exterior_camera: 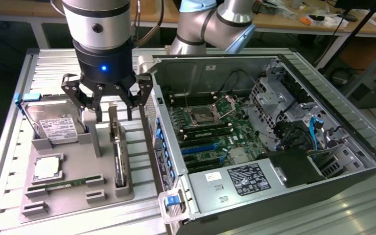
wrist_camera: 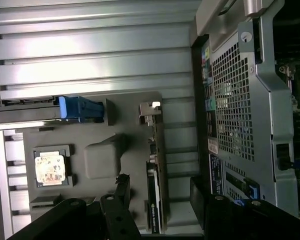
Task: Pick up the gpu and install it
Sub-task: 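Pick up the gpu and move the gpu toward the slot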
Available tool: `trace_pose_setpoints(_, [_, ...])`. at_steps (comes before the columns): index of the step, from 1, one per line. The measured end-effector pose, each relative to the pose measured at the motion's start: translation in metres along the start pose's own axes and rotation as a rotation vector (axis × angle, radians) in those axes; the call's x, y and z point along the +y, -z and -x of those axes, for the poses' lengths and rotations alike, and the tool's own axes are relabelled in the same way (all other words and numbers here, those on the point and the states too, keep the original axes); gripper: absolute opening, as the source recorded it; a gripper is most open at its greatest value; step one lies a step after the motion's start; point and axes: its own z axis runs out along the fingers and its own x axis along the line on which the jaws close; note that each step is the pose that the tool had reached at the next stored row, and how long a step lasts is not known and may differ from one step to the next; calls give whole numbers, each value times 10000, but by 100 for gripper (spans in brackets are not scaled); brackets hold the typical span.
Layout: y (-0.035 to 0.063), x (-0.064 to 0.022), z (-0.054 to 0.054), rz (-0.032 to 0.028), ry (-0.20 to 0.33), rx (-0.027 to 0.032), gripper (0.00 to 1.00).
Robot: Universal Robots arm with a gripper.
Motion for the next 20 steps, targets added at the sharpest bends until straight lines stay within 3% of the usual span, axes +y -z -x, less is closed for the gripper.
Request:
trace_pose_setpoints(13, [-50, -31, 1, 0, -1, 0, 60])
trace_pose_setpoints(20, [-133, -47, 0, 0, 0, 0, 60])
